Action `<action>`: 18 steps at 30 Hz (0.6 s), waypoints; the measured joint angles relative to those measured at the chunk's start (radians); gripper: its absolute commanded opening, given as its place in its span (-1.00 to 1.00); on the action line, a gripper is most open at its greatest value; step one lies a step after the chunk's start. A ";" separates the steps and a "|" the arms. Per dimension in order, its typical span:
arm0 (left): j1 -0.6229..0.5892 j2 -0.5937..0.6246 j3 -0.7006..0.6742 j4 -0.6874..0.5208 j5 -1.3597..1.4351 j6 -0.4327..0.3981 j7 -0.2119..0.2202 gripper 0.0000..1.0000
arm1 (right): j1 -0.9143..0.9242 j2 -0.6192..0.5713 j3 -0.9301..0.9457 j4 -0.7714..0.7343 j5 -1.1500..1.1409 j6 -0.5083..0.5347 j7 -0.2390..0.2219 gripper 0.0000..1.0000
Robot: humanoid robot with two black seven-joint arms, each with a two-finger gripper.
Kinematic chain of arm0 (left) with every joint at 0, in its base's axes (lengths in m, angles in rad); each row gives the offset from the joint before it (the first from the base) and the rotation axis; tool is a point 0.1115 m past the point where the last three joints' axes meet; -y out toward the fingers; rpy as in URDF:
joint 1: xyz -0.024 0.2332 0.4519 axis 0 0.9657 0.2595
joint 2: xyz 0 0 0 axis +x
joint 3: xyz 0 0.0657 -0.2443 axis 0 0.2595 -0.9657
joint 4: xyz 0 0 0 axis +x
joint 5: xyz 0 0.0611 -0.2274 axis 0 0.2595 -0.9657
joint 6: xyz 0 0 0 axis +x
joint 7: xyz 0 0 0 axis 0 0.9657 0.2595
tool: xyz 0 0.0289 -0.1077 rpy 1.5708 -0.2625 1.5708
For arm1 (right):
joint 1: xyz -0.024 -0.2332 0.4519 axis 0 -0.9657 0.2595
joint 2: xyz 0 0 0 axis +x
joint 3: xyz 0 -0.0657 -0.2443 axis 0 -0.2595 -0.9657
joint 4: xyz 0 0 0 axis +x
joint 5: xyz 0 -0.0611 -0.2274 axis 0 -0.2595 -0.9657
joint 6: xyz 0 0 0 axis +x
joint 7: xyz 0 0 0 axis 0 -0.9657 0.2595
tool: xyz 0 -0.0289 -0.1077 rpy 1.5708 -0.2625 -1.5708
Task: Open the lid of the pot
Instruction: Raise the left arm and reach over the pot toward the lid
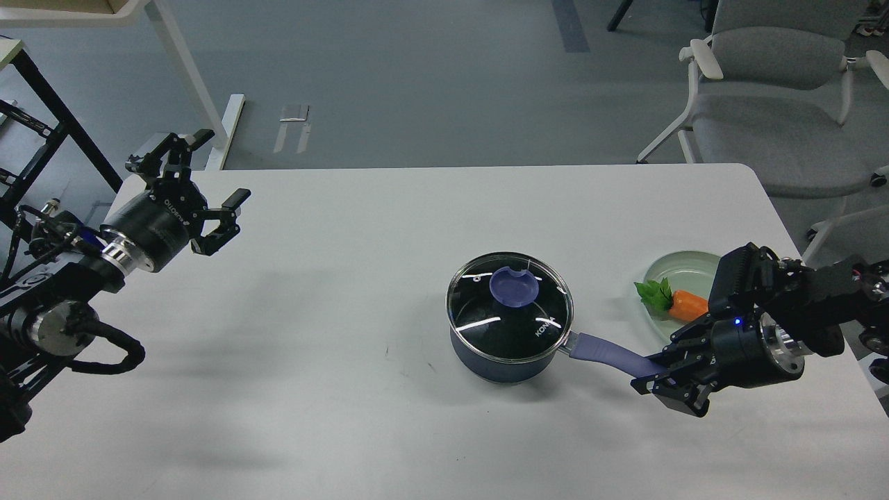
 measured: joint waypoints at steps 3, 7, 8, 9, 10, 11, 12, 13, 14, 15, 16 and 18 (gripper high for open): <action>-0.034 0.001 -0.005 -0.006 0.260 -0.001 -0.053 0.99 | 0.000 0.000 0.000 -0.001 0.001 0.000 0.000 -0.52; -0.114 -0.007 -0.003 -0.076 0.682 -0.004 -0.155 0.99 | 0.001 0.000 0.000 -0.001 0.002 0.000 0.000 -0.52; -0.134 -0.009 -0.001 -0.101 0.771 -0.004 -0.160 0.99 | 0.001 0.000 0.000 -0.001 0.002 0.000 0.000 -0.52; -0.156 -0.011 0.001 -0.133 0.864 -0.004 -0.163 0.99 | 0.001 0.000 0.000 -0.001 0.002 -0.001 0.000 -0.51; -0.179 -0.013 0.003 -0.163 0.947 -0.003 -0.165 0.99 | 0.001 0.000 0.000 -0.002 0.002 -0.001 0.000 -0.51; -0.199 -0.016 0.005 -0.187 1.008 -0.002 -0.166 0.99 | 0.001 0.000 0.000 -0.002 0.002 -0.001 0.000 -0.51; -0.223 -0.025 0.016 -0.212 1.074 -0.001 -0.166 0.99 | 0.001 0.000 0.000 -0.002 0.002 -0.001 0.000 -0.51; -0.253 -0.041 0.039 -0.235 1.133 0.000 -0.166 0.99 | 0.001 0.000 0.000 -0.002 0.002 -0.001 0.000 -0.51; -0.284 -0.056 0.066 -0.251 1.179 0.001 -0.166 0.99 | 0.001 0.000 0.000 -0.002 0.002 -0.001 0.000 -0.51; -0.327 -0.074 0.109 -0.263 1.230 0.003 -0.167 0.99 | 0.001 0.000 0.000 -0.002 0.002 -0.001 0.000 -0.51; -0.372 -0.090 0.161 -0.270 1.280 0.008 -0.167 0.99 | 0.001 0.000 0.000 -0.002 0.002 -0.001 -0.001 -0.51; -0.447 -0.118 0.262 -0.272 1.365 0.030 -0.167 0.99 | 0.000 0.000 0.000 -0.001 0.002 -0.001 0.000 -0.51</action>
